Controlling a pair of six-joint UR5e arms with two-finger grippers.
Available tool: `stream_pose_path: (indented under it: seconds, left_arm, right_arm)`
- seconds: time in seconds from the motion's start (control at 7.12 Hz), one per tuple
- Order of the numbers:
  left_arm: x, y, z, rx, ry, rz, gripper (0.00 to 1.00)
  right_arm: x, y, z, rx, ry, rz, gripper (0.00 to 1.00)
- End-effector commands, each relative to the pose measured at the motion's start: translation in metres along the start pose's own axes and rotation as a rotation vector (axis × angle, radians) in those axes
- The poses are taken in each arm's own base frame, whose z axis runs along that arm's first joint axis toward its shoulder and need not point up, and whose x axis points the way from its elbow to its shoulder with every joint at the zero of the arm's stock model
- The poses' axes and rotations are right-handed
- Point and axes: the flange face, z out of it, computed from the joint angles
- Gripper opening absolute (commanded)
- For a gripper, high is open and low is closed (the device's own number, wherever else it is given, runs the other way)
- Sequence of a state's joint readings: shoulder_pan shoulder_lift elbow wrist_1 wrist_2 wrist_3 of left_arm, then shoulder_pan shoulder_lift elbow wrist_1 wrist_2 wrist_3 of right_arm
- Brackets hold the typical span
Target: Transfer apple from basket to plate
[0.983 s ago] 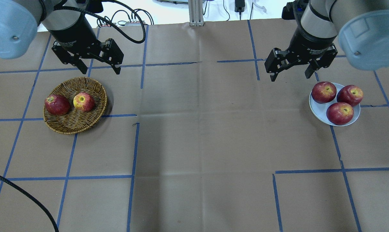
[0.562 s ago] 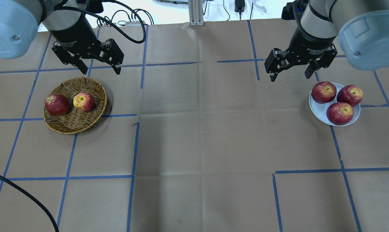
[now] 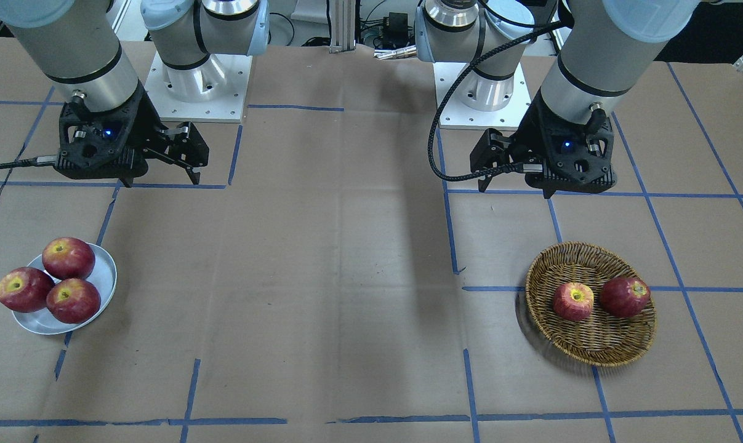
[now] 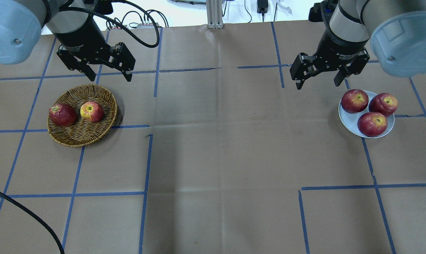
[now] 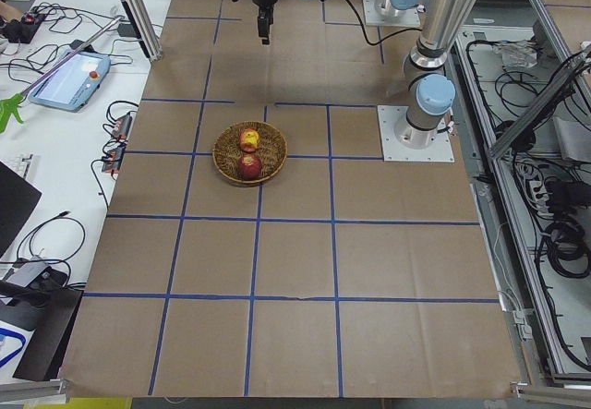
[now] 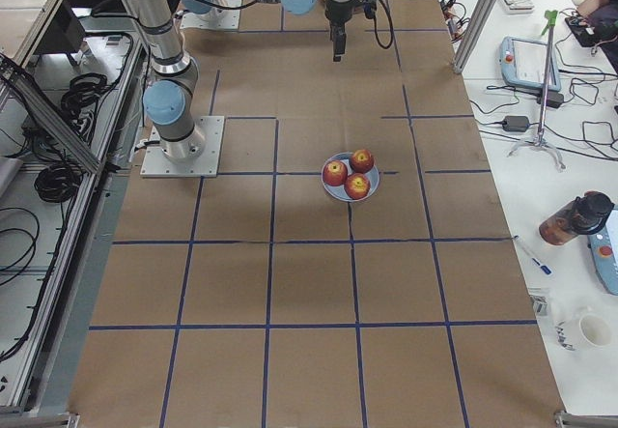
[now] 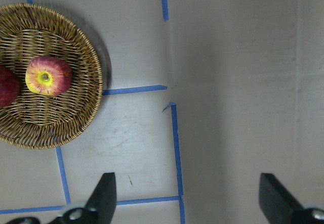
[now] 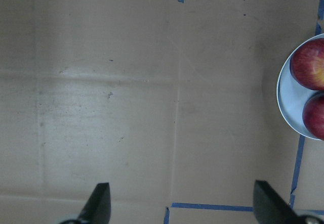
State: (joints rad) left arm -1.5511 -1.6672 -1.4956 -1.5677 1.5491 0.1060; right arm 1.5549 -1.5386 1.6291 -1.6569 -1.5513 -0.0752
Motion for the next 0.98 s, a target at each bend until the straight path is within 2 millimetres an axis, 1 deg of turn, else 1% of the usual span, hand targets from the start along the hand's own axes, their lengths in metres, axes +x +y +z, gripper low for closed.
stream_pose_path:
  seconds: [0.0,0.7,0.84]
  left_arm:
    - [0.000,0.000,-0.001,0.001,0.000,0.001,0.99]
    - [-0.001,0.000,0.004,-0.011,-0.002,0.001,0.99]
    - [-0.007,0.000,0.013,-0.020,0.002,-0.013,0.99]
  right_arm:
    - [0.000,0.000,0.000,0.000,0.001,-0.001,1.00]
    - [-0.001,0.000,0.000,0.000,-0.002,-0.001,1.00]
    - [0.000,0.000,0.000,0.000,0.000,-0.001,1.00]
